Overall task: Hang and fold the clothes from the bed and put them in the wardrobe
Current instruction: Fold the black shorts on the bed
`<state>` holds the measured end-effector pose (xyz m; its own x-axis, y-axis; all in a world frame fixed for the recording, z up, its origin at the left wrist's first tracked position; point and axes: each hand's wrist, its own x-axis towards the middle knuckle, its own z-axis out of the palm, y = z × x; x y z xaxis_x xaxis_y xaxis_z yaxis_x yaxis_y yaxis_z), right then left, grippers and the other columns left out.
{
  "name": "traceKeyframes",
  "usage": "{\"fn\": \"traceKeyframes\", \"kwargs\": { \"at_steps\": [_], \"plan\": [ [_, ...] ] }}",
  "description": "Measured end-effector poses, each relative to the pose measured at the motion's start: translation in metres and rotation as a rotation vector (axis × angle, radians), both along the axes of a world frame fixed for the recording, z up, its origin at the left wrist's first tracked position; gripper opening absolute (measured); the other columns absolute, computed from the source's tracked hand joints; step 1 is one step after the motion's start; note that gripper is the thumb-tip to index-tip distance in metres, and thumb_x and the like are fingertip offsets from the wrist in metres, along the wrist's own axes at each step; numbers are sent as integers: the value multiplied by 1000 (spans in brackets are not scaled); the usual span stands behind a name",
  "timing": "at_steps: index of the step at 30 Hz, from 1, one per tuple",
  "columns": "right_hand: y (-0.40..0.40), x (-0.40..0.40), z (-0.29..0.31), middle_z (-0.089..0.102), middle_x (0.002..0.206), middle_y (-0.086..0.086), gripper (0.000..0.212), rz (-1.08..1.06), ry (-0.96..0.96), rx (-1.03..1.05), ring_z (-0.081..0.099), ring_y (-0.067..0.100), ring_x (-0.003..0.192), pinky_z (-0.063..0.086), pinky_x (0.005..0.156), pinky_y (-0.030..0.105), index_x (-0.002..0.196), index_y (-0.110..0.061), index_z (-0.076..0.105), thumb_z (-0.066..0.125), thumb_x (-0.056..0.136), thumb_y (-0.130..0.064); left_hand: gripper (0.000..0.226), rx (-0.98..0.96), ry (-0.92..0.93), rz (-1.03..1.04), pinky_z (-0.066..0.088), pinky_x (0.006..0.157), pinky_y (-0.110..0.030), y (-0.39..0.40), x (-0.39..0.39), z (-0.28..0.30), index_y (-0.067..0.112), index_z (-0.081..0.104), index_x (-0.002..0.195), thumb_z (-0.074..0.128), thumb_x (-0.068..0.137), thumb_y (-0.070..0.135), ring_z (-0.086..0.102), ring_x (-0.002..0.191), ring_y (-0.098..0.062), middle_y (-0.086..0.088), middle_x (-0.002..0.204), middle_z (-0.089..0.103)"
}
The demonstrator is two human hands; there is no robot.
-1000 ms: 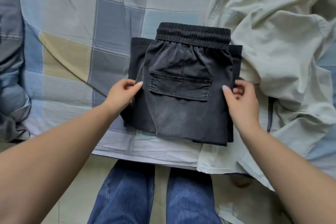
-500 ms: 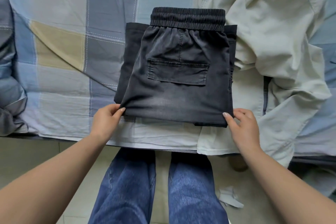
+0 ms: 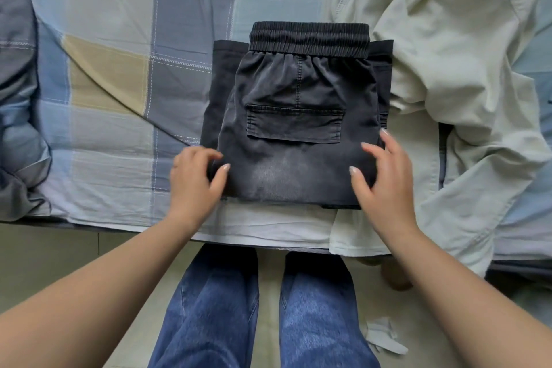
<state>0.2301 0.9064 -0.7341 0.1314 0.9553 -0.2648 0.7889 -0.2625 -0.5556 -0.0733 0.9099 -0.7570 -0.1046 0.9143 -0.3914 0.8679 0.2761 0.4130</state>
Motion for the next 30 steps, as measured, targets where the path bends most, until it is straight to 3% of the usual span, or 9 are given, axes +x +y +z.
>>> {"fn": "traceKeyframes", "kwargs": {
  "at_steps": [4, 7, 9, 12, 17, 20, 25, 28, 30],
  "plan": [
    [60, -42, -10, 32, 151, 16, 53, 388, -108, 177, 28, 29, 141, 25, 112, 51, 133, -6, 49, 57, 82, -18, 57, 240, -90, -360, 22, 114, -40, 57, 59, -2, 7, 48, 136, 51, 87, 35, 32, 138, -30, -14, 147, 41],
    [103, -60, -30, 35, 150, 17, 61, 548, -278, 308, 32, 30, 140, 24, 112, 52, 138, -2, 44, 55, 80, -20, 67, 308, -86, -458, 14, 117, -48, 101, 95, -12, 0, 31, 146, 51, 86, 24, 20, 145, -33, -18, 154, 28],
    [121, -56, -52, 29, 153, 16, 67, 621, -431, 245, 27, 29, 142, 19, 113, 53, 142, -5, 38, 56, 83, -31, 72, 221, 44, -519, 8, 118, -50, 121, 99, -29, 3, 19, 150, 50, 90, 28, 10, 147, -31, -16, 158, 17],
    [118, -24, -81, 20, 157, 13, 73, 715, -545, 144, 19, 27, 145, 13, 115, 48, 147, -12, 32, 52, 87, -48, 78, 55, 376, -679, 0, 118, -54, 121, 68, -57, 18, 5, 154, 34, 93, 59, -5, 149, -25, -8, 162, -2],
    [93, 33, -83, 29, 153, 13, 70, 726, -579, 52, 26, 28, 141, 13, 115, 46, 145, -13, 35, 33, 88, -53, 81, -120, 439, -605, -1, 117, -54, 103, 9, -67, 26, -1, 153, 19, 88, 69, -11, 148, -23, -6, 161, -10],
    [80, 39, -69, 30, 152, 17, 67, 554, -387, 53, 25, 31, 141, 22, 113, 46, 142, -7, 40, 46, 86, -43, 83, -92, 247, -430, 9, 119, -48, 95, -7, -58, 20, 7, 154, 43, 90, 59, 0, 148, -28, -12, 161, -1],
    [47, 36, -48, 48, 130, 8, 58, -235, 185, -85, 50, 17, 118, 38, 105, 30, 140, -11, 40, 63, 89, -28, 83, -70, -248, 234, 31, 104, -22, 88, -8, -41, 11, 23, 150, 69, 85, 36, 44, 123, -12, -3, 138, 44],
    [43, 27, -51, 59, 112, -4, 49, -513, 334, -286, 58, 12, 105, 45, 92, 28, 133, -19, 49, 61, 89, -38, 60, -223, -551, 526, 46, 93, -26, 94, -7, -44, 11, 46, 136, 69, 86, 35, 60, 107, -12, -1, 122, 61],
    [45, 23, -56, 64, 106, -7, 39, -557, 406, -341, 61, 12, 100, 48, 86, 29, 119, -23, 57, 60, 88, -45, 56, -329, -700, 554, 52, 86, -32, 100, -7, -45, 9, 57, 124, 72, 81, 42, 66, 105, -20, -7, 116, 68]
  ]
}}
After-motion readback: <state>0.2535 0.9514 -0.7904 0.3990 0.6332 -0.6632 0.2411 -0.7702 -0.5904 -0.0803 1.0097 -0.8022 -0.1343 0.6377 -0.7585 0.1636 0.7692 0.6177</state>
